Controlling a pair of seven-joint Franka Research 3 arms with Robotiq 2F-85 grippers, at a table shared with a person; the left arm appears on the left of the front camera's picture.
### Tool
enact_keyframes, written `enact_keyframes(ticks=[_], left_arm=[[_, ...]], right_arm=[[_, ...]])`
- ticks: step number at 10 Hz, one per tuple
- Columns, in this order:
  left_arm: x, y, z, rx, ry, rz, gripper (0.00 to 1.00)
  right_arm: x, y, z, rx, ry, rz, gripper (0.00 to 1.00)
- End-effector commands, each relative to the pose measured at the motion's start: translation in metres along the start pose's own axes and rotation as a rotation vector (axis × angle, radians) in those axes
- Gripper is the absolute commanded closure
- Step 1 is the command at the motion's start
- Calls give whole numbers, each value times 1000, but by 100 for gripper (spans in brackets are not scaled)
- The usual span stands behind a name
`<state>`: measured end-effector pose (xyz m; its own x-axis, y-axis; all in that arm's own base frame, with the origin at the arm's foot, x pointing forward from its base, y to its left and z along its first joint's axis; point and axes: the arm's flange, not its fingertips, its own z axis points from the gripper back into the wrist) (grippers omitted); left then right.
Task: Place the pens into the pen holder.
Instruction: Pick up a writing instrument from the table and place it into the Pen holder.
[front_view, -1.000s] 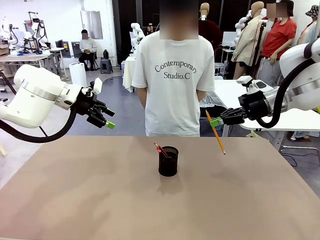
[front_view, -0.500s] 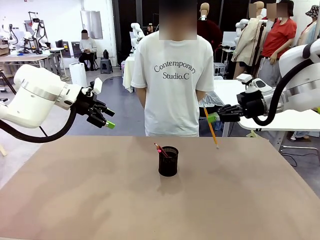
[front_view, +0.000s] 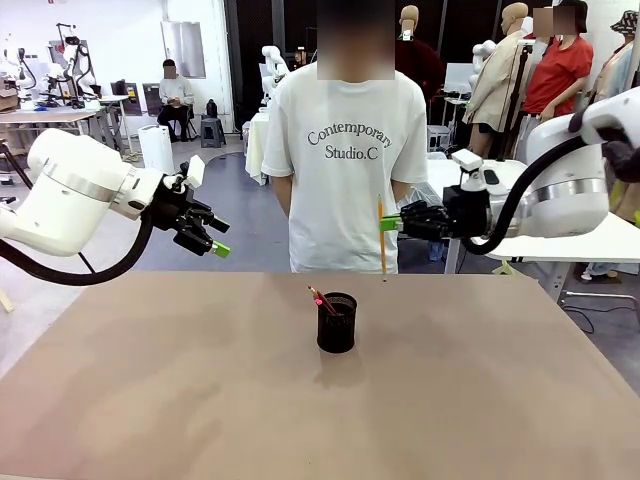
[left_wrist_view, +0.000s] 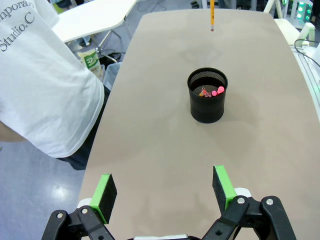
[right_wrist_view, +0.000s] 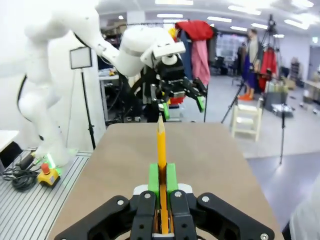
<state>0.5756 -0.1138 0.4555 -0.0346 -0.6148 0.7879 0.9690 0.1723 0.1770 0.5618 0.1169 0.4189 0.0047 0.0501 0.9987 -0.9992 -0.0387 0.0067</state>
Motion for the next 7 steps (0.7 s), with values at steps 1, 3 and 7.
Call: enact_keyframes(ticks=[1, 3, 7], left_arm=[[1, 2, 1, 0, 5, -7, 0], [1, 2, 1, 0, 5, -7, 0], [1, 2, 1, 0, 5, -7, 0]], right_arm=[[-7, -8, -13, 27, -107, 50, 100], [-11, -9, -27, 55, -111, 61, 100], [-37, -24, -48, 71, -114, 51, 100]])
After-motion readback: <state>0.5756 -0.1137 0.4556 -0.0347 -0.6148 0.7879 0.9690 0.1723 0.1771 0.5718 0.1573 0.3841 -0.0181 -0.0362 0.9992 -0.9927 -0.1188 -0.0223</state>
